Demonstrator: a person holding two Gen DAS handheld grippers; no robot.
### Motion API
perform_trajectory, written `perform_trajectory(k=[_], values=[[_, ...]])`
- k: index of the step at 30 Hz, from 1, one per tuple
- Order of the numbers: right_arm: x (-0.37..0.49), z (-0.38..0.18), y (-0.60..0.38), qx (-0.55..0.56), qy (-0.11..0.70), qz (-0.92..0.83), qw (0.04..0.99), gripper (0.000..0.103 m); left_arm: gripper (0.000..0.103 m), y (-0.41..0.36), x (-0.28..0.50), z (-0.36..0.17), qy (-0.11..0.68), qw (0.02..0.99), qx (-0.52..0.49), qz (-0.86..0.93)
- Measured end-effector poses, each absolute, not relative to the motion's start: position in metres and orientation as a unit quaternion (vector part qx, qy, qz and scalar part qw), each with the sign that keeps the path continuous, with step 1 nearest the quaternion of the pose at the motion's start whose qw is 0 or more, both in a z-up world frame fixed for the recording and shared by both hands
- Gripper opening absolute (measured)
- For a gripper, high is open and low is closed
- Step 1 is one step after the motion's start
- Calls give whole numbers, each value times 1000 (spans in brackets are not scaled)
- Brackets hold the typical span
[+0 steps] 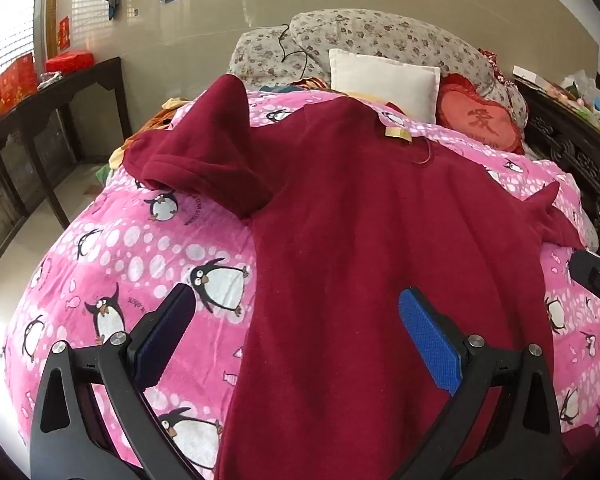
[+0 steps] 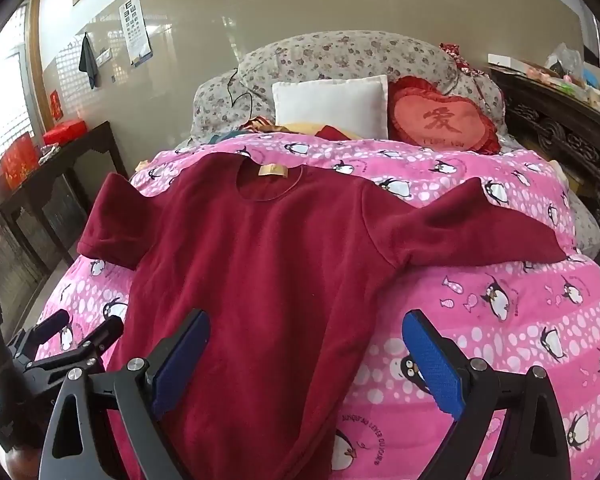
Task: Fold small clothes
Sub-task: 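Move the left tool over the sweater sleeve nearest it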
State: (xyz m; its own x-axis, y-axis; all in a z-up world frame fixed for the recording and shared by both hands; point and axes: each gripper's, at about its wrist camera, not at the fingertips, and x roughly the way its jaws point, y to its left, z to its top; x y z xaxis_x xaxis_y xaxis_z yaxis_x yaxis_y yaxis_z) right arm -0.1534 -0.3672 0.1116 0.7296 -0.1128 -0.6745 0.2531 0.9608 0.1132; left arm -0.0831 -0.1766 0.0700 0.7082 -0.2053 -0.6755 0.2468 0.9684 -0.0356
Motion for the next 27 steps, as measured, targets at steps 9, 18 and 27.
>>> perform_trajectory(k=[9,18,27], values=[[-140,112,-363,98,352,-96,926,96,102,-184,-76,71,359,924,32,-124],[-130,110,-363,91,350,-95,927,96,102,-186,-65,73,363,922,30,-129],[-119,111,-357,89,351,-88,928,96,102,-182,-58,71,365,922,23,-130]])
